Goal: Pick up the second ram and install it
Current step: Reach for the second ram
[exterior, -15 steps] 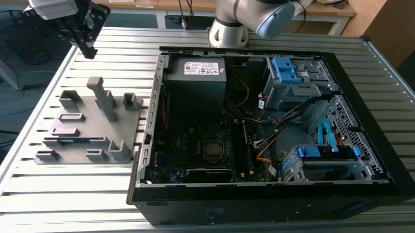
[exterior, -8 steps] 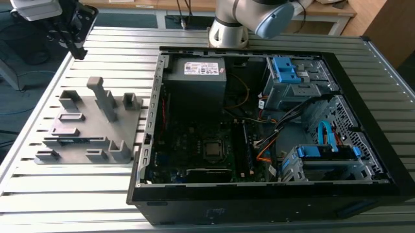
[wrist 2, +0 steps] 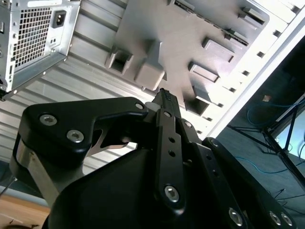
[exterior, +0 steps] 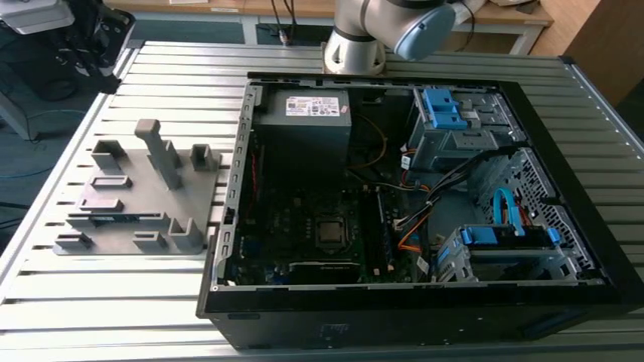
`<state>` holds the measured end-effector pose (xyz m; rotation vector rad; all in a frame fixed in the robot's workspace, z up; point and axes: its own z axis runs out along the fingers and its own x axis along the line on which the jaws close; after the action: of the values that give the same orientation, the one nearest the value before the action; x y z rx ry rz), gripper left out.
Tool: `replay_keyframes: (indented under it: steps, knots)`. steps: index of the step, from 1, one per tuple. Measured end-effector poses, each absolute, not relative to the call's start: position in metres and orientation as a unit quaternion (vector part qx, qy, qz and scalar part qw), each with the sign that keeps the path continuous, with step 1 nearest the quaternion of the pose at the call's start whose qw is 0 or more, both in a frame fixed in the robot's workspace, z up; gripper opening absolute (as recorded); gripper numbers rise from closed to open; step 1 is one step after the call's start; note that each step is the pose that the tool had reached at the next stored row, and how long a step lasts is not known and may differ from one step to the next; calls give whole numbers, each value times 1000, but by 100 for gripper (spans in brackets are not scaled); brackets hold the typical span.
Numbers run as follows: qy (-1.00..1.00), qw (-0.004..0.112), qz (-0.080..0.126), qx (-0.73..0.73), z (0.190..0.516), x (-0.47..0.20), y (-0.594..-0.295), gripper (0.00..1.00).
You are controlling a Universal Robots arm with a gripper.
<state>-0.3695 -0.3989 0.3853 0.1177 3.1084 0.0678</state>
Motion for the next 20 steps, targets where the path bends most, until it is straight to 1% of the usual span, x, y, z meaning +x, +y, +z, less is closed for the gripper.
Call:
replay_keyframes:
  steps: [20]
  knots:
    - [999, 15, 22, 38, 378, -398, -399, 10]
